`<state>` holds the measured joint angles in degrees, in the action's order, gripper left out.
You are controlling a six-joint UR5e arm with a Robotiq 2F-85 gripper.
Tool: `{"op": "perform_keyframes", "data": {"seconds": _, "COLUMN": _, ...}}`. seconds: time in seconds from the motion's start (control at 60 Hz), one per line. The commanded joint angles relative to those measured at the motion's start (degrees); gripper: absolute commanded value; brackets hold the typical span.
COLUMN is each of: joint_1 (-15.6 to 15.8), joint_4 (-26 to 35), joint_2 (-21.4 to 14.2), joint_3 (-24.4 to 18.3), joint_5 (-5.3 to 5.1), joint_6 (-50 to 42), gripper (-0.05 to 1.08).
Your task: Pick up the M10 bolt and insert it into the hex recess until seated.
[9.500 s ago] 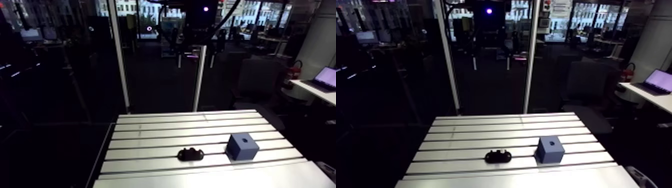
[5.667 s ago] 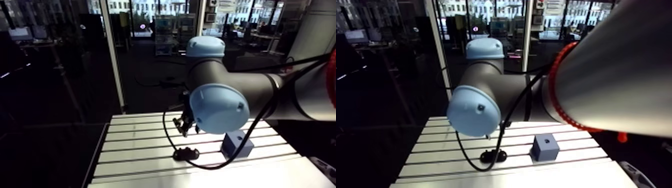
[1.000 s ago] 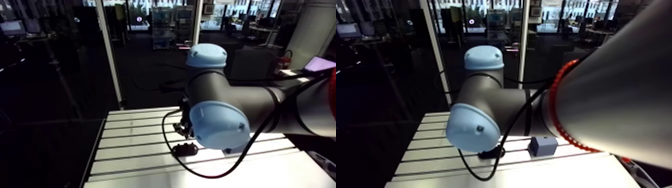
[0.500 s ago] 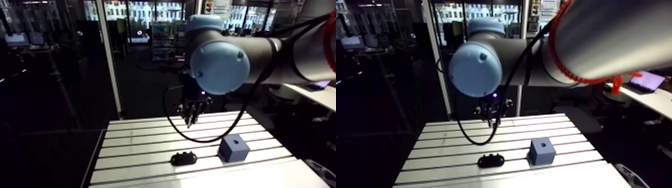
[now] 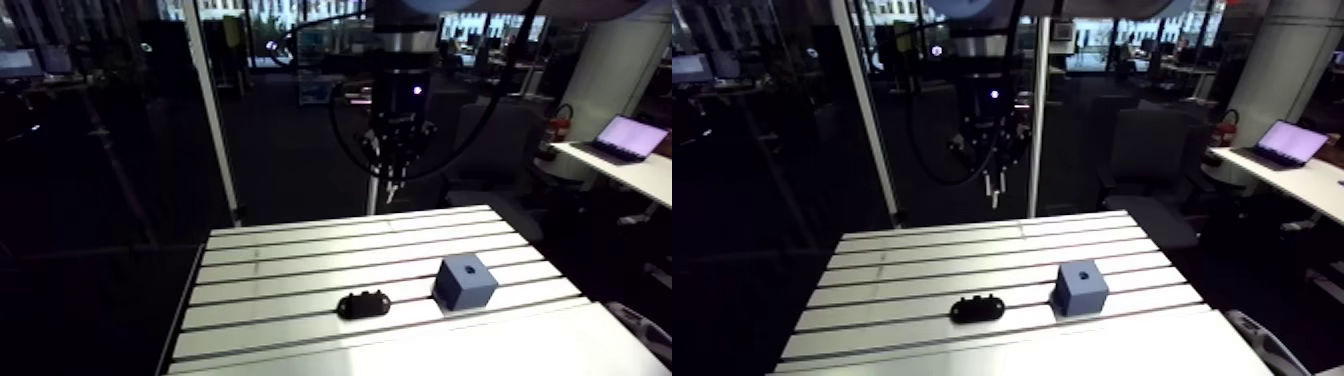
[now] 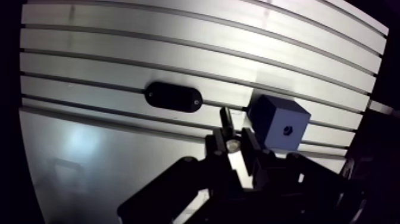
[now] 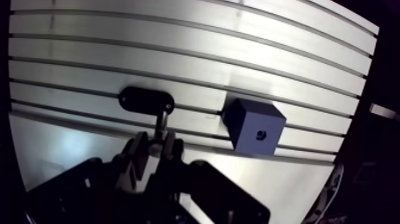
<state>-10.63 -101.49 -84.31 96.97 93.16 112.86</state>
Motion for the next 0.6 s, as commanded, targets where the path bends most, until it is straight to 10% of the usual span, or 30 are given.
{"op": "perform_keyframes", "data": {"seconds": 0.017, "joint_1": -1.32, "joint_4": 7.71, "joint_2": 3.78, "joint_3": -7.25, "joint_5": 1.22, "joint_6": 7.49, "gripper": 1.08}}
{"op": "perform_keyframes", "data": {"seconds": 0.433, "joint_1": -4.92, "joint_4": 10.85, "joint_2": 4.82, "joint_3": -8.53, "joint_5": 2.76, "joint_6": 20.62, "gripper": 1.08}}
{"op": "perform_keyframes", "data": {"seconds": 0.6, "joint_1": -6.5, "joint_4": 14.07, "joint_2": 5.86, "joint_3": -8.84, "joint_5": 5.82, "joint_6": 24.64, "gripper": 1.08}}
